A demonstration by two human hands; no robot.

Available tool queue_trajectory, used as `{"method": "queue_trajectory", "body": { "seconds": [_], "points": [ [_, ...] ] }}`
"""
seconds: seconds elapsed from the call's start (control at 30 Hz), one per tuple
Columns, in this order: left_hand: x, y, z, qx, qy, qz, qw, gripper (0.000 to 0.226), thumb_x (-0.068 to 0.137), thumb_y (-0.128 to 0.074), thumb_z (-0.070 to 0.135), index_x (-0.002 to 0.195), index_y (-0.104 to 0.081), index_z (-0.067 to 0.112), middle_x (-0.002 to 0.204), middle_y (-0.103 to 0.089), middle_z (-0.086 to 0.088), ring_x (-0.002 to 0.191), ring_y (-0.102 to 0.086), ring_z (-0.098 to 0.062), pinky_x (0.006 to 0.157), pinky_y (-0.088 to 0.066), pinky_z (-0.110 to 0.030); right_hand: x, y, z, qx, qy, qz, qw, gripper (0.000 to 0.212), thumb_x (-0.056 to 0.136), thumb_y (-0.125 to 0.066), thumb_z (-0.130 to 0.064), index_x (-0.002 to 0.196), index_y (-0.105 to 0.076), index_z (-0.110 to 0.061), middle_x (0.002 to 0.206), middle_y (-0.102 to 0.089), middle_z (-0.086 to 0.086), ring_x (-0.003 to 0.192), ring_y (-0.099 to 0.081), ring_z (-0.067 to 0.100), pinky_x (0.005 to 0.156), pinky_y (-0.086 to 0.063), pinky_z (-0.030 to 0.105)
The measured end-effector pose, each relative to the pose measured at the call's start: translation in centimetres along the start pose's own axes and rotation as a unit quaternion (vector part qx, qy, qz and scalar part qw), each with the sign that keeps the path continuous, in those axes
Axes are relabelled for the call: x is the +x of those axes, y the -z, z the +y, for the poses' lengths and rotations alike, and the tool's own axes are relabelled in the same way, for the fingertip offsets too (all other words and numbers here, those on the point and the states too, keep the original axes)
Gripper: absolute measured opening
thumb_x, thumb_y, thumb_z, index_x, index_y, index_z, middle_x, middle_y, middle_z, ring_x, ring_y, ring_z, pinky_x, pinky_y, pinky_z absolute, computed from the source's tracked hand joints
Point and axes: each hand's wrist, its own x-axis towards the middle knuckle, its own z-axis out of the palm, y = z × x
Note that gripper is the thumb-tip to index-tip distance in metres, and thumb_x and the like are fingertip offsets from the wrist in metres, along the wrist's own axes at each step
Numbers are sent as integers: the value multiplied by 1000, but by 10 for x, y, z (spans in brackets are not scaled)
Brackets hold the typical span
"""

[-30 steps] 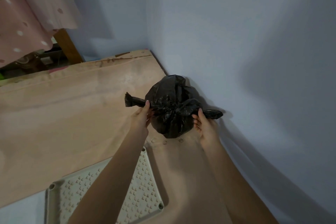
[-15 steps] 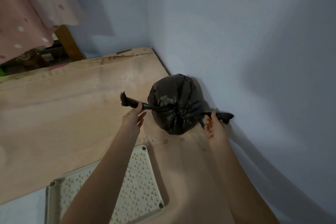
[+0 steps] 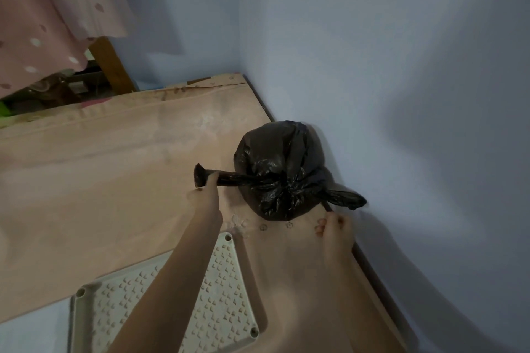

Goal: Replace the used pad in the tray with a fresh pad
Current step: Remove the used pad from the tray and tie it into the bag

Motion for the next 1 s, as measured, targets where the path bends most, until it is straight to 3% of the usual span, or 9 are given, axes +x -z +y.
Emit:
{"method": "queue_trajectory", "body": {
  "seconds": [0.07, 0.13, 0.2, 0.27, 0.33, 0.47, 0.63, 0.83, 1.0],
  "points": [
    [-7, -1, 6, 45, -184, 99, 977, 34, 85, -57, 33, 100, -48, 4, 93, -46, -10, 82, -46, -22, 73, -41, -37, -17, 0, -5, -61, 257, 9, 964, 17, 88, -44, -18, 97, -58, -14, 87, -61, 0, 77, -58, 11, 73, -46, 22],
    [-18, -5, 9, 215, -429, 137, 867, 44, 84, -50, 37, 116, -49, 8, 115, -52, -15, 107, -50, -30, 95, -37, -42, -18, -6, -15, -158, 453, 19, 877, 31, 88, -44, -20, 113, -59, -10, 112, -60, 5, 105, -56, 15, 91, -44, 24],
    [-26, -17, 11, 372, -619, 87, 687, 54, 89, -44, 40, 138, -42, 19, 144, -42, -11, 136, -33, -31, 113, -14, -49, -11, -19, -30, -267, 522, 26, 810, 44, 93, -42, -25, 133, -49, -8, 139, -47, 12, 132, -39, 23, 110, -30, 37],
    [-28, -34, 7, 477, -706, 18, 523, 52, 94, -40, 45, 143, -39, 28, 152, -33, -8, 142, -23, -34, 113, -6, -62, -1, -33, -40, -365, 519, 19, 773, 52, 97, -35, -33, 145, -34, -15, 153, -29, 12, 143, -20, 29, 116, -13, 48],
    [-26, -45, -2, 558, -692, -51, 454, 52, 96, -34, 48, 145, -34, 32, 155, -26, -6, 144, -15, -34, 108, -10, -70, 11, -44, -38, -445, 505, -8, 740, 53, 100, -28, -40, 148, -22, -20, 157, -17, 8, 145, -10, 30, 116, -1, 54],
    [0, -54, -25, 638, -593, -103, 480, 53, 97, -13, 51, 148, -20, 37, 159, -13, 1, 146, 1, -31, 109, -4, -68, 36, -53, -22, -526, 472, -57, 705, 53, 100, -25, -42, 148, -21, -20, 157, -18, 8, 145, -11, 32, 114, -8, 60],
    [27, -58, -41, 643, -537, -138, 527, 49, 100, -20, 47, 148, -15, 39, 159, -6, 4, 147, 4, -27, 111, 1, -62, 49, -56, -7, -536, 443, -95, 712, 53, 96, -27, -38, 140, -44, -13, 147, -39, 13, 137, -33, 38, 106, -28, 65],
    [48, -60, -56, 658, -518, -148, 527, 50, 101, -21, 43, 149, -9, 37, 160, 1, 5, 147, 7, -25, 113, -5, -60, 60, -64, 9, -550, 446, -91, 700, 48, 93, -55, -30, 138, -48, -14, 147, -41, 12, 136, -35, 37, 104, -33, 63],
    [58, -62, -59, 650, -518, -158, 534, 50, 101, -21, 42, 149, -10, 35, 160, -1, 4, 144, 14, -22, 114, -7, -60, 66, -69, 10, -562, 443, -97, 692, 49, 94, -50, -32, 140, -45, -16, 150, -37, 10, 138, -31, 36, 106, -31, 61]
  ]
}}
